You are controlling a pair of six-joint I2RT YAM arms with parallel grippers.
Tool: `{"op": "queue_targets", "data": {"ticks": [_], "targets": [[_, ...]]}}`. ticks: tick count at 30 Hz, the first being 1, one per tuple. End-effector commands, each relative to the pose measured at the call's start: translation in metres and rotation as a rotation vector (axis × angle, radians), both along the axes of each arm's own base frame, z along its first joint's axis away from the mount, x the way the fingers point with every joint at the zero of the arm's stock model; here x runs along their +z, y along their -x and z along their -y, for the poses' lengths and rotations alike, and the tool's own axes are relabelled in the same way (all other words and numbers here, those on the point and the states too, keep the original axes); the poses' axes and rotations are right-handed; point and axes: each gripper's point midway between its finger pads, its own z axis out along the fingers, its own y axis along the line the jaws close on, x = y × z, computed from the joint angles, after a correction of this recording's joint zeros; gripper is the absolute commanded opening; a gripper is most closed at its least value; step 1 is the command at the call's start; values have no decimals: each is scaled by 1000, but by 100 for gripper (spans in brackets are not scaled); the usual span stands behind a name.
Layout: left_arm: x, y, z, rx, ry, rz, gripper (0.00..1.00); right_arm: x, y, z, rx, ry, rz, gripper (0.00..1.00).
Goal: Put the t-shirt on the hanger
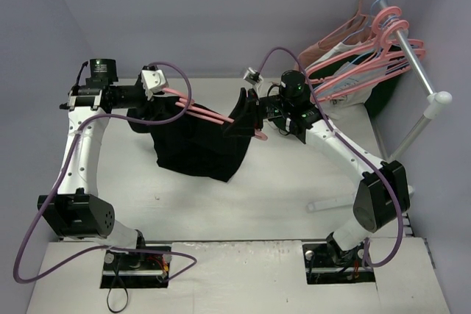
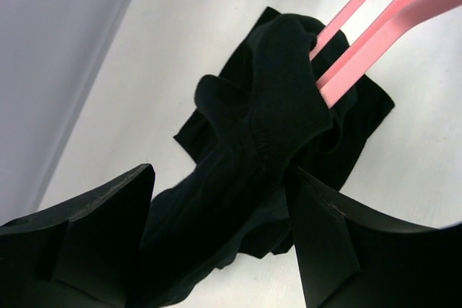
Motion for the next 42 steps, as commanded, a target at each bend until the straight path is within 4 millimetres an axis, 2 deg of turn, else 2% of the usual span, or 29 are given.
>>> {"op": "queue_targets", "data": {"ticks": [1, 3, 4, 7, 9, 13, 17, 20, 22, 25, 29, 30, 32, 34, 35, 36, 37, 39, 41, 42], "targets": [[9, 5, 10, -62, 48, 38, 65, 50, 6, 4, 46, -101, 194, 0], [8, 7, 11, -72, 60, 33, 59, 51, 5, 4, 46, -101, 192, 0], [8, 7, 11, -72, 62, 33, 52, 51, 4, 4, 45, -101, 191, 0], [13, 9, 12, -78, 68, 44, 16, 49, 4, 4, 42, -98, 185, 0], [19, 11, 14, -90, 80, 56, 0, 46, 2, 4, 38, -93, 172, 0], [26, 16, 16, -99, 87, 76, 0, 41, -5, 6, 14, -83, 148, 2], [31, 21, 13, -87, 91, 84, 0, 33, -30, 20, -91, -63, 89, 46], [31, 24, 10, -71, 88, 78, 0, 34, -60, 40, -225, -58, 37, 59], [30, 25, 10, -64, 87, 70, 0, 39, -81, 59, -331, -64, 23, 63], [26, 23, 6, -37, 78, 53, 0, 55, -105, 82, -464, -88, 27, 71], [24, 8, -8, 87, 71, 2, 0, 86, -119, 103, -584, -132, 62, 81], [25, 5, -11, 121, 72, 0, 0, 96, -119, 107, -618, -148, 80, 82], [32, -8, -20, 238, 93, -3, 0, 103, -126, 110, -701, -166, 75, 81], [45, -11, -23, 307, 136, -4, 0, 107, -129, 112, -804, -176, 67, 74], [48, -13, -27, 354, 138, -1, 0, 109, -120, 100, -804, -173, 89, 70], [51, -14, -31, 396, 144, 0, 0, 103, -127, 103, -857, -151, 88, 65], [55, -16, -36, 458, 158, 0, 0, 98, -119, 84, -871, -130, 83, 60], [62, -14, -39, 532, 191, -3, 0, 91, -116, 69, -947, -107, 69, 52], [66, -5, -39, 582, 207, -7, 0, 74, -99, 31, -948, -84, 22, 48], [65, -2, -36, 582, 210, -15, 0, 66, -102, 23, -981, -69, 11, 48]]}}
